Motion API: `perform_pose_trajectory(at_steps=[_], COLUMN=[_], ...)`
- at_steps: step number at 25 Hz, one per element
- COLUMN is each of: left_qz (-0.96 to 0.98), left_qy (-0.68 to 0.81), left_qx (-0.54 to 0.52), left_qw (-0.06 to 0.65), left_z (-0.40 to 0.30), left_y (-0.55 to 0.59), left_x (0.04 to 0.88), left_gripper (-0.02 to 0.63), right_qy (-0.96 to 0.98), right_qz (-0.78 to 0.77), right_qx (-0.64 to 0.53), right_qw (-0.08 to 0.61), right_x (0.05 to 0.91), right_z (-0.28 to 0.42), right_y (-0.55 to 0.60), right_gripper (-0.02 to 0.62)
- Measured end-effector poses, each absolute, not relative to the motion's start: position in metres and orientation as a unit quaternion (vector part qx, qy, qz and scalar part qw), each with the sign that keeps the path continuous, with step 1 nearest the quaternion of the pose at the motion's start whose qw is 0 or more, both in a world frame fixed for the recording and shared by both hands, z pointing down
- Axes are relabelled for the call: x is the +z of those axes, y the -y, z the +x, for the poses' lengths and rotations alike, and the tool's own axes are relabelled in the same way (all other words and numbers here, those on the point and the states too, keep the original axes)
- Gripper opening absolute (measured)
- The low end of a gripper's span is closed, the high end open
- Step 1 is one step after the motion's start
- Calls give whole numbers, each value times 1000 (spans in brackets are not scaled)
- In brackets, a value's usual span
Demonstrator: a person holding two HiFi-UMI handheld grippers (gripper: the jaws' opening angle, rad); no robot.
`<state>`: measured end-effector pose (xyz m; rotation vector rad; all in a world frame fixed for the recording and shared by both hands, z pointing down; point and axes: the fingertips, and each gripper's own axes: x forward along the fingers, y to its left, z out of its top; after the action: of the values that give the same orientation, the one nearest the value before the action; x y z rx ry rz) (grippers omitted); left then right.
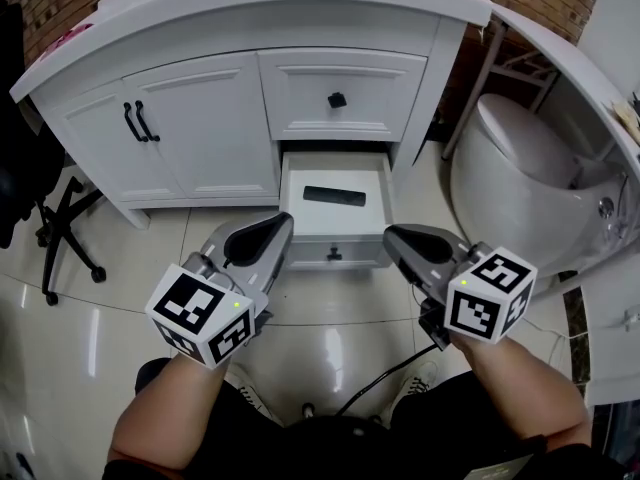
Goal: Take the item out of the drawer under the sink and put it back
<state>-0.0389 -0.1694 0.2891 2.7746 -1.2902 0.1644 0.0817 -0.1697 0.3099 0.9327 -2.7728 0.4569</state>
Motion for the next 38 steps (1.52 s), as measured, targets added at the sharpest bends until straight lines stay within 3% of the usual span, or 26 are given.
perform_pose_trajectory(at_steps=[14, 20, 31, 38], left_qz=[909, 912, 911, 914], left_qy=[413, 405, 406, 400], left_qx=[43, 41, 42, 40], left_qw=[41, 50, 57, 56], left_z=[-36, -34, -38, -38], left_y=[166, 166, 175, 175], left_x=[284, 286, 286, 286], left_gripper=[6, 6, 5, 6], right_qy=[939, 932, 904, 881], right_qz=[285, 242, 126, 114], right_qx=[59, 11, -14, 7], right_qw=[184, 271, 407, 458], right_x=[285, 303, 409, 479], right_z=[69, 42, -1, -9], right_y=[219, 268, 339, 371], right_gripper=[18, 127, 146, 146])
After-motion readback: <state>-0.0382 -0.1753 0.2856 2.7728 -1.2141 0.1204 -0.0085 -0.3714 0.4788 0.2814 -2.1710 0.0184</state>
